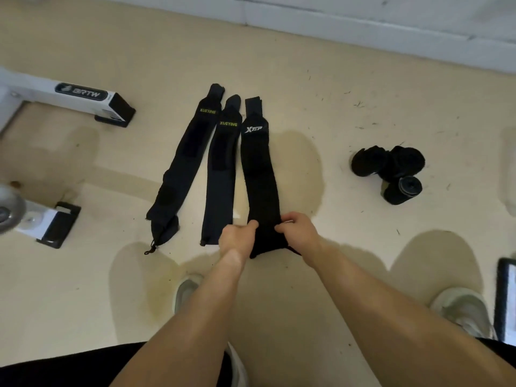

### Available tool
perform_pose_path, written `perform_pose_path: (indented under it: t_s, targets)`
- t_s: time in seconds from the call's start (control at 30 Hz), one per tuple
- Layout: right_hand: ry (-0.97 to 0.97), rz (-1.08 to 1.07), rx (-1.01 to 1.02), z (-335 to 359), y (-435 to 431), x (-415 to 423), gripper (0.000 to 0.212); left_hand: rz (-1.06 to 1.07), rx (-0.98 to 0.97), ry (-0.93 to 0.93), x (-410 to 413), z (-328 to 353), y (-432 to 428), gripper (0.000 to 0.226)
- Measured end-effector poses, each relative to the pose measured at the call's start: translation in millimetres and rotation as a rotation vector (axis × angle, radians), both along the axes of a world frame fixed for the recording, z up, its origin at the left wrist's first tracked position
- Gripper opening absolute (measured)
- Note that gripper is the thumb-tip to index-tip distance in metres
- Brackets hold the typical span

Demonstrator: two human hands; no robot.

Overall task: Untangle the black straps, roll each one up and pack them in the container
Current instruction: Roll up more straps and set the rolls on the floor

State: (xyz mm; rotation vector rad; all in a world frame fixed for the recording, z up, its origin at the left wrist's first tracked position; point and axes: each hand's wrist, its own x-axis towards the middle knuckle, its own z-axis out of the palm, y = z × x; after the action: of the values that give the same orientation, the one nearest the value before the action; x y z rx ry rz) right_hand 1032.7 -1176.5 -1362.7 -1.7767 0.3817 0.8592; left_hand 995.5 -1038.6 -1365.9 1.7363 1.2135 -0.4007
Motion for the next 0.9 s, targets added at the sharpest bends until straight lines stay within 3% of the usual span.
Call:
perform_pose_path:
  t_s: [0.1, 0.17, 0.23, 0.43, 0.6, 0.8, 0.9]
  targets:
    - [-0.056, -0.036, 0.028, 28.5, -12.0, 9.1, 0.014, -0.052, -0.062, -0.125, 3.1, 28.2, -5.8, 0.029]
    - [-0.106, -0.071, 0.038, 50.1, -21.6, 13.6, 0.01, -0.072, -0.206, -0.217, 4.2, 50.0, -9.5, 0.02]
    - [-0.171, -0.082, -0.002, 73.9, -32.3, 18.0, 0.014, -0.149, -0.275, -0.263, 6.5, 73.1, -13.9, 0.026]
    - [-0.287, -0.105, -0.048, 145.5, -61.1, 29.5, 0.029, -0.238, -0.28, -0.382, 22.2, 141.0, -27.4, 0.039]
    - [-0.408, -0.066, -0.024, 209.6, -77.8, 36.4, 0.008, -0.28, -0.232, -0.535, 33.8, 213.0, -40.8, 0.051]
    - [-0.561, 0.038, 0.025, 293.7, -99.6, 37.4, 0.006, -0.491, -0.195, -0.612, 42.6, 296.7, -44.8, 0.023]
    - [-0.559, 0.089, 0.078, 334.4, -114.9, 36.6, 0.021, -0.497, -0.236, -0.6, 44.1, 333.7, -46.2, 0.021]
